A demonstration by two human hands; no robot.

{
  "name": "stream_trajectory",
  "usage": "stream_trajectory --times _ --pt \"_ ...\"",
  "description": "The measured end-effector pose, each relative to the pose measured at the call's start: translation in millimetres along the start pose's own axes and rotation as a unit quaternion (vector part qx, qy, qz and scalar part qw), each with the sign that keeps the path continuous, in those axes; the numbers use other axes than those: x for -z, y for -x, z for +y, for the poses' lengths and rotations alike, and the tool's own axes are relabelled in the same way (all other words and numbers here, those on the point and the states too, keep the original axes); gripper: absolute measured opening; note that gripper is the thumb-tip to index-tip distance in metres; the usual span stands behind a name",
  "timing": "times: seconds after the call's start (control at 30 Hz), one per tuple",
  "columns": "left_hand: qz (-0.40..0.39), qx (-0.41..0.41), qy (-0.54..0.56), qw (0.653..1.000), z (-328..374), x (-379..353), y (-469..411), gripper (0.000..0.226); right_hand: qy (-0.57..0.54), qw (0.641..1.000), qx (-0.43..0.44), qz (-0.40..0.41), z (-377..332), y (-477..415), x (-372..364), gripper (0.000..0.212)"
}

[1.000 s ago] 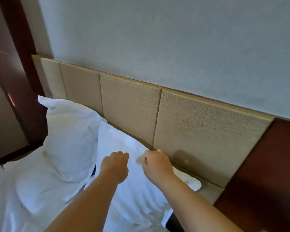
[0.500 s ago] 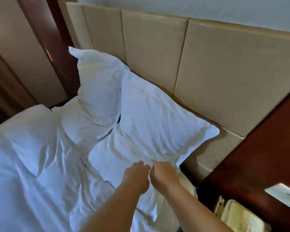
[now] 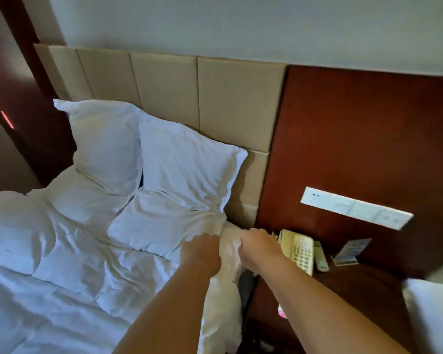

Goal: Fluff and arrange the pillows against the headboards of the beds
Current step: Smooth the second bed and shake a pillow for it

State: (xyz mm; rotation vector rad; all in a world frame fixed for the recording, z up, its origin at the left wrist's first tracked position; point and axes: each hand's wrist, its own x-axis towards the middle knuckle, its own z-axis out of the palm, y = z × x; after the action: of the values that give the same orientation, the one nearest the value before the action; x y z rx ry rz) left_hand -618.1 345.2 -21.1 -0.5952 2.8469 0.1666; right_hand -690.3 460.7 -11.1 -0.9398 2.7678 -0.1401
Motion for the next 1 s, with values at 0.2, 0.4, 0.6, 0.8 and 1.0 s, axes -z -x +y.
stream_trajectory --times 0.2,0.4,0.6,0.8,1.0 --pt "-0.035 -0.107 0.0 0.994 92.7 -39.2 132.6 0.035 0.034 0.996 -0.08 0.036 54.7 184.8 1.7 0.027" --pt "-0.074 -0.26 -0.004 0.963 219.1 -62.2 225.7 0.047 -0.008 0.955 -0.292 0.05 130.3 358.6 -8.7 0.026" --pt "-0.075 -0.434 -0.097 0.893 325.8 -106.4 329.7 0.038 -0.038 0.875 -0.481 0.04 181.5 524.1 -40.9 0.041" --pt "-0.048 -0.547 -0.17 0.818 422.4 -130.8 422.2 0.034 -0.038 0.822 -0.567 0.033 215.5 651.8 -49.3 0.037" --pt "-0.038 -0.593 -0.209 0.777 512.5 -166.5 503.2 0.034 -0.075 0.748 -0.658 0.051 271.3 780.3 -85.2 0.034"
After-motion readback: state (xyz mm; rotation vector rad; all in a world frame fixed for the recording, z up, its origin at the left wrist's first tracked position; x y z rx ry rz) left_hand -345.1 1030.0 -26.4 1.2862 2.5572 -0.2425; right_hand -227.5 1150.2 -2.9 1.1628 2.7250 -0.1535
